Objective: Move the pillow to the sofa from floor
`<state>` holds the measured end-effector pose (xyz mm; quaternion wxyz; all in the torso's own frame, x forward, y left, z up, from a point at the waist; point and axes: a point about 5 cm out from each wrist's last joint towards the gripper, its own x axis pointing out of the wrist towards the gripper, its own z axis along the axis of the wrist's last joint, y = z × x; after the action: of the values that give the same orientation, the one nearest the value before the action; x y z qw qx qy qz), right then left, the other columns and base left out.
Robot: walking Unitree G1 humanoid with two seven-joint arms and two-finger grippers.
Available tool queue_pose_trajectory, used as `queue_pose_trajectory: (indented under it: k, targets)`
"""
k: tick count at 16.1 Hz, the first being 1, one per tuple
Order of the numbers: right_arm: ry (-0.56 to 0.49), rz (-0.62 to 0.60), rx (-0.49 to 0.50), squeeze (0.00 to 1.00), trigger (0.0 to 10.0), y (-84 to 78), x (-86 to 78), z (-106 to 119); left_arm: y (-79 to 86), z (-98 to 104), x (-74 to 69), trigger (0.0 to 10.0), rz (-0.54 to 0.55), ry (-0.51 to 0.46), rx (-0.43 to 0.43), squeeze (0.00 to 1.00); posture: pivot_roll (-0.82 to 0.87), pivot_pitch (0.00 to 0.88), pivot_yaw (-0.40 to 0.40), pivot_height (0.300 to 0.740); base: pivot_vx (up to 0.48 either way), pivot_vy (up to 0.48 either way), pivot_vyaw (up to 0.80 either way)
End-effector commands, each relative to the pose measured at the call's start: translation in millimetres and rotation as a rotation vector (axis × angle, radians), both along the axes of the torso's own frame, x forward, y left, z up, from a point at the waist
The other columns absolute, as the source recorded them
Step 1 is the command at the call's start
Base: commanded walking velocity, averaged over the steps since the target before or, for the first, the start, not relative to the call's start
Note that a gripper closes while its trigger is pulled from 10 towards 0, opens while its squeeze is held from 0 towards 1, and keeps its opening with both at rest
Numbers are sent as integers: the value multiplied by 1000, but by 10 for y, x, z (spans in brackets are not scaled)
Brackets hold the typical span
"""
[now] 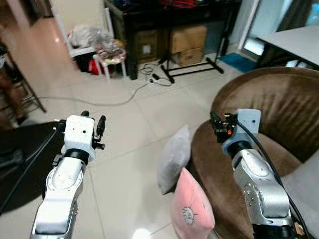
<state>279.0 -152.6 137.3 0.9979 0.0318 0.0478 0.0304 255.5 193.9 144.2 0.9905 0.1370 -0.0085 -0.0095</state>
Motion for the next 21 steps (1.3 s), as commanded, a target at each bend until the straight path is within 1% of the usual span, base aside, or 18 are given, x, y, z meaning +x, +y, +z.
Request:
queue_pose_trajectory:
  k: [1,7,10,12,14,15,16,17,18,19,20,21]
  targets:
    - [-17,-11,5,0,10000,-36,-1,31,6,3,5,10000,4,-7,10,0,-85,0,13,700,0,0,0]
    - [-16,-23,-13,0,10000,-69,8,19,11,-8,0,10000,25,-24,26,0,-83,0,8,645,0,0,0]
    - [-16,-19,-16,0,10000,-61,13,18,9,-10,-5,10000,31,-28,30,0,-80,0,4,620,0,0,0]
    - [-18,-14,-18,0,10000,-48,12,16,6,-15,-11,10000,33,-33,31,0,-79,0,1,596,0,0,0]
    - [-18,-12,-20,0,10000,-49,8,15,0,-26,-17,10000,34,-26,25,0,-80,0,1,596,0,0,0]
    - [-12,4,-5,0,10000,-43,1,-2,-21,-50,-24,10000,15,-5,-6,0,-79,0,0,596,0,0,0]
    - [-11,5,20,1000,10000,-47,-9,-10,-45,-63,-36,10000,-12,10,-35,212,-77,0,-2,596,0,0,0]
    - [-15,0,20,1000,10000,-62,-10,-13,-49,-68,-44,10000,-17,13,-42,1000,-77,0,-2,596,0,0,0]
    - [-48,-1,-38,1000,10000,-88,-7,11,-39,-68,-49,10000,-11,10,-37,1000,-74,0,-4,596,0,0,0]
    - [-68,3,-60,1000,10000,-96,-6,27,-26,-64,-49,10000,1,5,-35,1000,-74,0,-4,596,0,0,0]
    - [-110,35,-37,1000,10000,-98,-10,71,23,-57,-41,10000,31,-21,-39,1000,-70,0,-6,596,0,0,0]
    - [-112,37,-19,1000,10000,-98,-12,74,32,-58,-41,10000,35,-22,-36,1000,-70,0,-6,596,0,0,0]
